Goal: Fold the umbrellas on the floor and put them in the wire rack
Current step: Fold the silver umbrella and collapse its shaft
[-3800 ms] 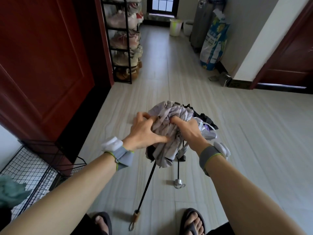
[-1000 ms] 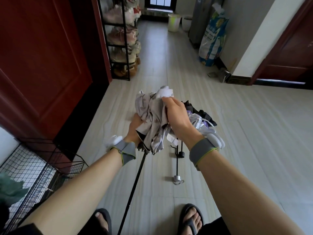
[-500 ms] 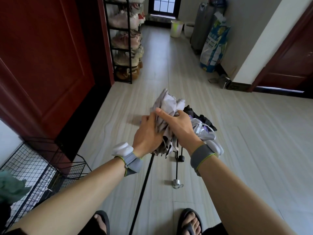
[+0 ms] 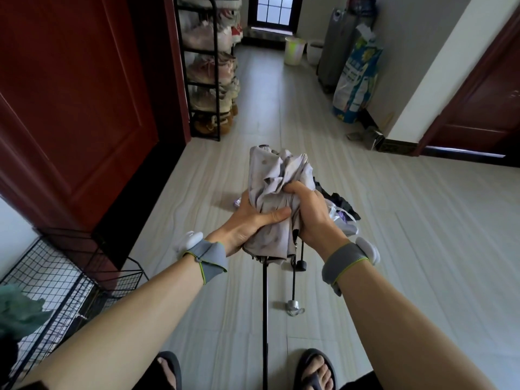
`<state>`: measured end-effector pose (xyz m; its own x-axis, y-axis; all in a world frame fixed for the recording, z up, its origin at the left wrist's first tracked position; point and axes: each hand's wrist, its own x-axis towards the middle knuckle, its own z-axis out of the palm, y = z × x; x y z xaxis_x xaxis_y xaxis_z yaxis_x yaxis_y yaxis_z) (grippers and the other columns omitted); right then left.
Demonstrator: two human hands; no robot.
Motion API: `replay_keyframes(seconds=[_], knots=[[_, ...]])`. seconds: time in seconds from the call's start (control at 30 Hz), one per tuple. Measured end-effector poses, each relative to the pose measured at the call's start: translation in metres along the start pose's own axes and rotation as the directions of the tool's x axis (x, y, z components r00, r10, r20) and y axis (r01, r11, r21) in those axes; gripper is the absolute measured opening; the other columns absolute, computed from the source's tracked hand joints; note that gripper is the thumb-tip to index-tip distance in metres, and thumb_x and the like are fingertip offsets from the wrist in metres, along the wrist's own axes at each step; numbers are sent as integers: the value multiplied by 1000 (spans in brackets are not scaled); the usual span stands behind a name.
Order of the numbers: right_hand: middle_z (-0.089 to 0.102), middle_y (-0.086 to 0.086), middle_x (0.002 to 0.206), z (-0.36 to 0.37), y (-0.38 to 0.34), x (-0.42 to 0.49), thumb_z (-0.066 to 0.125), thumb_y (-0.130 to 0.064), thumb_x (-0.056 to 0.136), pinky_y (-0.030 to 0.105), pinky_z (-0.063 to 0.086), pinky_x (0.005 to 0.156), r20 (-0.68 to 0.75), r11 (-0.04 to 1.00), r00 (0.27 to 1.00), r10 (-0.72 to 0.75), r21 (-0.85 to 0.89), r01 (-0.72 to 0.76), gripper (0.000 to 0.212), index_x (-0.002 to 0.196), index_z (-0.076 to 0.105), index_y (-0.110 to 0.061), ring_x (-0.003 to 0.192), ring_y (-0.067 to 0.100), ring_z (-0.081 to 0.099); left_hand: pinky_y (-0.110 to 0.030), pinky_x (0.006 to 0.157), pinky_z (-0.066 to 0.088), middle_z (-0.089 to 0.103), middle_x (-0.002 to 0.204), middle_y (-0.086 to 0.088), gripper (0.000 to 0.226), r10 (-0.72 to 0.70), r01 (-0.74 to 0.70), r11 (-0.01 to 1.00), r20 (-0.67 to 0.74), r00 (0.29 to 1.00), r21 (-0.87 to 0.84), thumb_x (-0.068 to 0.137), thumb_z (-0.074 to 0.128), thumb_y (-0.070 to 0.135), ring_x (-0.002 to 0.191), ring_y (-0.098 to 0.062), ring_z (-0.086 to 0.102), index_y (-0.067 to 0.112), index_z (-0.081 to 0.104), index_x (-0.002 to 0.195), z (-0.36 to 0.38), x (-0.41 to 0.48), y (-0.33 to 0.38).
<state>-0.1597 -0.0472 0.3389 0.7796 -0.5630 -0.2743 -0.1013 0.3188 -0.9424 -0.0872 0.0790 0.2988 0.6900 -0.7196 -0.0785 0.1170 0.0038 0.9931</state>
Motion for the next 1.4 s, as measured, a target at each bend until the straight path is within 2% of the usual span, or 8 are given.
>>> replay_keyframes(seconds=[0.17, 0.43, 0.77, 0.87, 1.0, 1.17, 1.27, 1.4], knots=[[80, 8, 95, -10, -6, 2, 76, -23, 90, 45, 62, 88, 67, 959, 994, -80, -267, 95, 17, 101, 77, -11, 93, 26, 77, -28, 96, 55, 68, 127, 3, 90, -27, 26, 994, 7, 1000, 109, 66, 94, 28, 115, -8, 66, 21, 44, 141, -7, 3, -1], [55, -9, 54, -9, -6, 5, 71, -59, 86, 18, 36, 46, 52, 580, 983, -178, -801, 147, 51, 59, 53, -20, 53, 6, 52, -9, 59, 44, 64, 102, 8, 63, -2, 105, 904, -243, 970, 414, 74, 82, 20, 88, -3, 63, 24, 42, 122, -14, -2, 3], [55, 1, 52, 28, 10, -4, 55, -59, 95, 31, 42, 60, 108, 474, 966, -233, -855, 210, 62, 54, 48, -13, 63, 24, 58, -35, 65, 37, 52, 82, -5, 46, 126, 425, 626, -623, 772, 654, 86, 63, 40, 72, -30, 48, 16, 28, 102, 7, 9, -10], [57, -11, 45, 30, 10, -1, 59, -74, 86, 29, 47, 62, 40, 542, 980, -194, -828, 141, 65, 52, 56, -18, 62, 15, 61, -35, 63, 37, 63, 103, -9, 45, 227, 356, 427, -479, 848, 831, 92, 54, 39, 76, -34, 62, 12, 34, 123, 16, 9, -25], [72, 8, 94, 14, 15, 12, 55, -72, 88, 35, 55, 85, -44, 532, 991, -130, -846, 33, 68, 99, 72, -8, 94, 28, 67, -30, 48, 38, 62, 103, -11, 78, 385, 138, 264, -235, 892, 955, 83, 71, 37, 67, -28, 66, 5, 35, 144, 26, -4, -53], [78, 10, 100, -14, 5, 18, 68, -55, 89, 33, 57, 75, -14, 833, 996, -83, -551, 62, 47, 101, 74, -10, 89, 25, 74, -28, 66, 58, 57, 112, 6, 91, 79, -26, 948, -155, 985, 318, 65, 92, 29, 88, -15, 70, 31, 30, 133, 9, -9, -21], [80, 7, 97, -10, 2, 12, 72, -42, 92, 32, 60, 74, 92, 939, 994, -53, -334, 81, 34, 102, 74, -10, 85, 21, 77, -24, 76, 57, 69, 108, 3, 81, 41, -36, 965, -16, 999, 259, 63, 96, 20, 91, -10, 72, 18, 49, 129, -3, -5, 1], [80, 3, 96, 1, -5, 9, 75, -50, 88, 28, 58, 71, 108, 952, 991, -81, -286, 109, 45, 105, 75, -9, 81, 15, 76, -25, 43, 46, 70, 68, -16, 34, -111, 118, 977, -54, 992, 179, 72, 82, 8, 51, -25, 64, 3, 63, 101, 3, -6, 9]])
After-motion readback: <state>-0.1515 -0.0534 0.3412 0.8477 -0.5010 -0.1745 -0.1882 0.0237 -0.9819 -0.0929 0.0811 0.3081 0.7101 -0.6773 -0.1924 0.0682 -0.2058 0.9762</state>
